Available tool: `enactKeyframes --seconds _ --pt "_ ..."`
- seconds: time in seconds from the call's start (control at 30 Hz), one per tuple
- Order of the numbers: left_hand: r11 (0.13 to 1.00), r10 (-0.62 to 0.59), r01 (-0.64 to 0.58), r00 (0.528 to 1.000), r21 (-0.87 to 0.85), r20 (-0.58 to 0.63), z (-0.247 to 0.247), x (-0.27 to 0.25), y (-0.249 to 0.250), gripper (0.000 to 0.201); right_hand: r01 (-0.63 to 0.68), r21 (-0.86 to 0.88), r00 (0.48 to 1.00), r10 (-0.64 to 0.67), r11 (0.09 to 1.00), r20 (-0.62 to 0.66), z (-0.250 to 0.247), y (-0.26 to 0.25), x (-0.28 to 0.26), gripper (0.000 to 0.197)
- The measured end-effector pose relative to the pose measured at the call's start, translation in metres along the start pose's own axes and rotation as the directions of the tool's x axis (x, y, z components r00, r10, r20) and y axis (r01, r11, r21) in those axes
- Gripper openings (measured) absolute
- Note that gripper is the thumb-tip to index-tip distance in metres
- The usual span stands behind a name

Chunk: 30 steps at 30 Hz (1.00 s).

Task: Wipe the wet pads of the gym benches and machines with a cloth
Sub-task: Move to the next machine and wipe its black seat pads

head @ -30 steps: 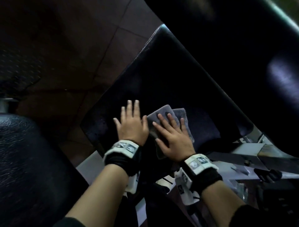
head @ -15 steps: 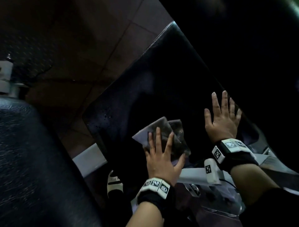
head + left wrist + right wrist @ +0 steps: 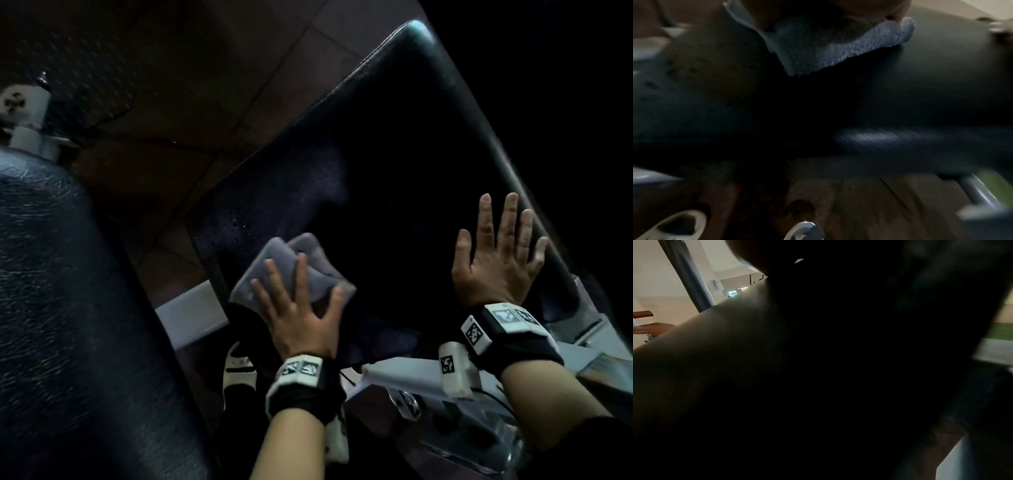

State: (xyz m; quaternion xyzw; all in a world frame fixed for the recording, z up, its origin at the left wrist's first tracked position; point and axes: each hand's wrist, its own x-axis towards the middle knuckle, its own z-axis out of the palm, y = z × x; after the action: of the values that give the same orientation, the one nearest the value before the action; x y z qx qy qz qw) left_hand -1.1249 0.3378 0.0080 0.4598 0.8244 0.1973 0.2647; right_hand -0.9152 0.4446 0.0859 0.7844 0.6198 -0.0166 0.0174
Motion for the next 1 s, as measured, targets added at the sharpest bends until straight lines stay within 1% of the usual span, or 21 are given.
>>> enactKeyframes --seconds 0.03,0.07,0.1,0.17,0.23,0.27,0.3,0.33,0.4,0.43,0.47,0.5,0.57,0.63,0.73,0.77,0.83,0.87,0.93,0.97,1.0 --pt "0.997 -0.079 0.077 0.994 -0.022 -0.076 0.001 0.007 -0.013 0.076 -0.002 0.002 1.0 0.002 1.0 -0.001 0.0 0.0 0.0 0.062" --pt "0.988 -0.154 0.151 0.981 -0.036 -0.12 0.002 0.009 -0.024 0.075 0.0 0.004 1.0 0.0 1.0 -0.006 0.0 0.0 0.0 0.062" --pt "0.979 -0.204 0.205 0.971 -0.011 -0.126 0.002 0.006 -0.031 0.073 0.004 0.009 1.0 -0.004 1.0 -0.011 0.0 0.0 0.0 0.062" --pt "0.959 -0.27 0.275 0.96 0.072 -0.069 0.011 -0.011 -0.043 0.07 0.008 0.02 1.0 -0.008 1.0 -0.017 0.0 0.001 -0.001 0.062" --pt "0.949 -0.313 0.315 0.948 0.019 -0.062 0.016 -0.039 -0.04 0.075 0.016 0.025 1.0 -0.016 1.0 -0.013 0.0 0.001 0.0 0.062" --pt "0.941 -0.338 0.338 0.94 -0.017 -0.038 0.02 -0.054 -0.035 0.079 0.019 0.027 1.0 -0.018 0.999 -0.011 0.001 0.002 0.0 0.062" --pt "0.937 -0.35 0.35 0.937 -0.011 0.016 0.023 -0.069 -0.03 0.08 0.018 0.029 1.0 -0.018 0.999 -0.008 0.002 0.002 0.0 0.062" --pt "0.94 -0.342 0.34 0.935 0.035 0.096 0.025 -0.082 -0.021 0.079 0.014 0.031 1.0 -0.014 0.999 -0.007 0.002 0.003 0.0 0.061" --pt "0.953 -0.304 0.297 0.925 0.064 0.23 0.032 -0.097 -0.006 0.088 0.009 0.032 1.0 -0.008 0.999 -0.011 0.003 0.003 0.0 0.061" --pt "0.961 -0.275 0.269 0.935 0.061 0.225 0.033 -0.1 0.006 0.085 0.01 0.034 1.0 -0.009 0.999 -0.017 0.003 0.003 0.0 0.061" --pt "0.969 -0.245 0.246 0.953 0.018 0.179 0.034 -0.099 0.012 0.082 0.012 0.036 1.0 -0.011 0.999 -0.022 0.003 0.003 0.0 0.061" --pt "0.979 -0.205 0.205 0.976 0.006 0.08 0.035 -0.095 0.02 0.087 0.015 0.036 1.0 -0.014 0.999 -0.024 0.004 0.003 0.0 0.061" --pt "0.985 -0.171 0.171 0.985 0.005 -0.023 0.031 -0.077 0.031 0.093 0.016 0.032 1.0 -0.015 0.999 -0.024 0.004 0.004 0.0 0.061" --pt "0.996 -0.087 0.087 0.994 -0.004 -0.067 0.028 -0.055 0.031 0.091 0.016 0.027 1.0 -0.016 0.999 -0.02 0.005 0.005 0.0 0.061" --pt "0.998 -0.055 0.053 0.99 -0.017 -0.127 0.021 -0.015 0.013 0.085 0.028 0.037 0.999 -0.026 0.999 -0.036 0.006 0.005 0.0 0.06" --pt "0.996 -0.09 0.089 0.984 -0.016 -0.156 0.02 -0.003 0.003 0.084 0.027 0.04 0.999 -0.025 0.999 -0.045 0.006 0.004 0.0 0.06" --pt "0.967 -0.254 0.241 0.945 -0.087 -0.206 0.014 0.009 -0.016 0.083 0.029 0.044 0.998 -0.026 0.999 -0.053 0.006 0.004 -0.001 0.06" --pt "0.935 -0.345 0.317 0.917 -0.158 -0.199 0.01 0.008 -0.024 0.083 0.03 0.047 0.998 -0.028 0.998 -0.056 0.005 0.004 -0.001 0.06" --pt "0.85 -0.488 0.433 0.861 -0.3 -0.142 0.009 -0.009 -0.034 0.085 0.033 0.045 0.997 -0.03 0.998 -0.066 0.005 0.004 -0.001 0.06" --pt "0.82 -0.522 0.458 0.844 -0.344 -0.12 0.011 -0.023 -0.035 0.086 0.036 0.04 0.997 -0.033 0.999 -0.069 0.005 0.005 -0.001 0.06" --pt "0.817 -0.519 0.453 0.847 -0.356 -0.114 0.01 -0.035 -0.031 0.087 0.036 0.035 0.997 -0.034 0.999 -0.067 0.005 0.005 -0.001 0.06"
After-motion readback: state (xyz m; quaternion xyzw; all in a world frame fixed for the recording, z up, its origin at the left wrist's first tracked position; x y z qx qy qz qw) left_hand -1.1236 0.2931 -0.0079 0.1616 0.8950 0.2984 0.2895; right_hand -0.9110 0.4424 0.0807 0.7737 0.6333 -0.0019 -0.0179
